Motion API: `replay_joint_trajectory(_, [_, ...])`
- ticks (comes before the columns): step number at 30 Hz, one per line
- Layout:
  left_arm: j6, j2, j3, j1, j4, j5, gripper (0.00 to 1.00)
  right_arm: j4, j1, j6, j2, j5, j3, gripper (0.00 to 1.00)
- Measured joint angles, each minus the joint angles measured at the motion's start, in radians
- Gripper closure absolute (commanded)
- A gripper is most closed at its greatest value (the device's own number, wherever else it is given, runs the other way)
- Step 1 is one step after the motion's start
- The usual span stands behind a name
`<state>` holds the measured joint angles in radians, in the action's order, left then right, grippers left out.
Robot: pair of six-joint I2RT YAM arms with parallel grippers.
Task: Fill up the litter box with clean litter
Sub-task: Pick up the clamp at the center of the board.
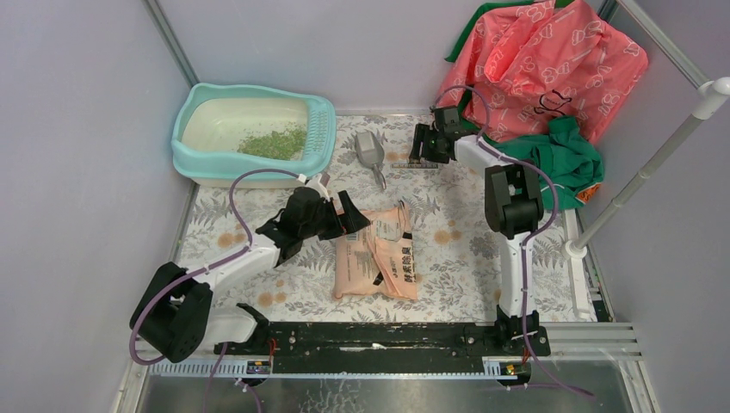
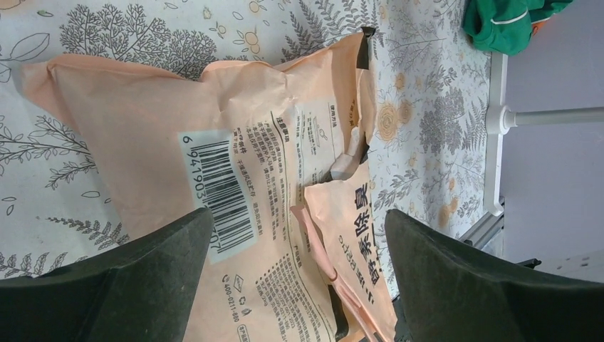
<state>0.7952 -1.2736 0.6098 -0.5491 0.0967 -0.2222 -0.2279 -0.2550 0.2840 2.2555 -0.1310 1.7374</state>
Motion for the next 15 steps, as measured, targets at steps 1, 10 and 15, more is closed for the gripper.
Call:
replay_joint_trajectory(1, [-0.002,0.002,0.0,0.0,0.0,-0.001,0.01,0.0,0.0,-0.004,0.006,0.008,0.009,0.26])
replay_joint_trajectory(10, [-0.008,0.005,0.0,0.0,0.0,-0.004,0.01,-0.007,-0.01,-0.046,0.063,0.038,0.106,0.26])
replay_joint_trajectory(15, [-0.01,-0.003,0.0,0.0,0.0,-0.007,0.01,-0.01,-0.034,-0.056,0.095,0.049,0.111,0.25])
